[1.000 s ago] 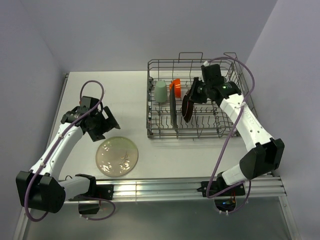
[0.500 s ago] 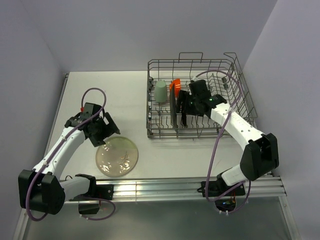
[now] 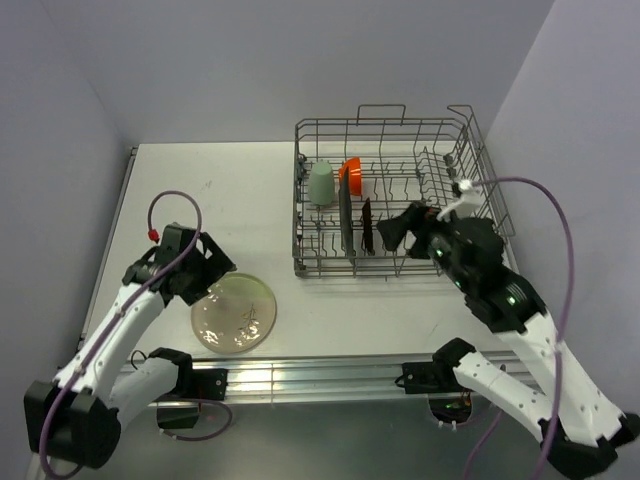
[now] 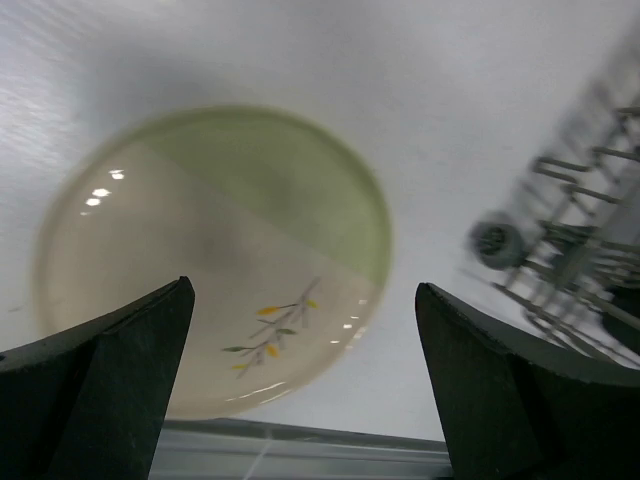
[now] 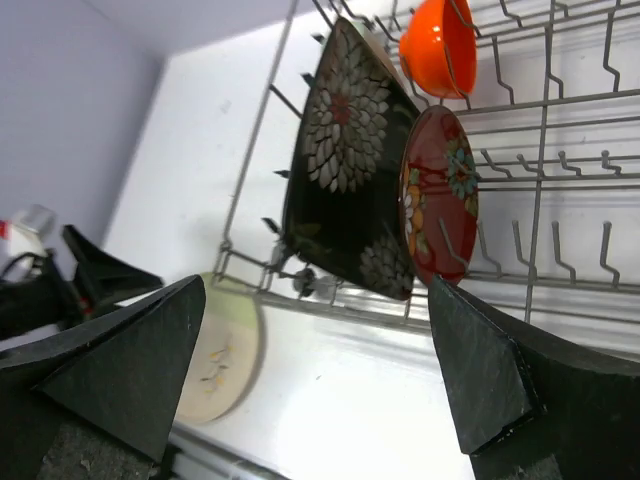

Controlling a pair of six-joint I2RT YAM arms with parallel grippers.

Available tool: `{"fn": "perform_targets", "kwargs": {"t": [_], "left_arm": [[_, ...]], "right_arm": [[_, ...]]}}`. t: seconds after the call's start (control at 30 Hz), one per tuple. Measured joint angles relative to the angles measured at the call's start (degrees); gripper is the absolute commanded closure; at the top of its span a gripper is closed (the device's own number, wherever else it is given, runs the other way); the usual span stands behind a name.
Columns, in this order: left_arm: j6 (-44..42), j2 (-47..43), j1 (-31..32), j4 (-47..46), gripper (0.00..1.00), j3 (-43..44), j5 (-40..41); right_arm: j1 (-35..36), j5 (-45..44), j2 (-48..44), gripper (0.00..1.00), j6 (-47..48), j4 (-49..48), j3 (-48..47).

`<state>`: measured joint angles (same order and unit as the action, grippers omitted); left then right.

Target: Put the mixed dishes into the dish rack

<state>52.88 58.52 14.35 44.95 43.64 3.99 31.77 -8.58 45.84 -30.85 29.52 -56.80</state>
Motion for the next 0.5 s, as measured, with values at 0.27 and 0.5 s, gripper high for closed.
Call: {"fn": "perform_targets", "kwargs": {"t": [0.27, 0.5], "left_arm": [[8.07, -10.14, 5.46, -2.86, 0.01, -5.14, -3.56], [9.25, 8.31, 6.01, 1.77, 0.01, 9.11, 4.42]], "right_arm": [[0.63, 4.04, -11.50, 0.00, -5.09, 9.79, 1.01], [0.85, 5.84, -10.71, 0.00, -6.43, 15.04, -1.84]]}}
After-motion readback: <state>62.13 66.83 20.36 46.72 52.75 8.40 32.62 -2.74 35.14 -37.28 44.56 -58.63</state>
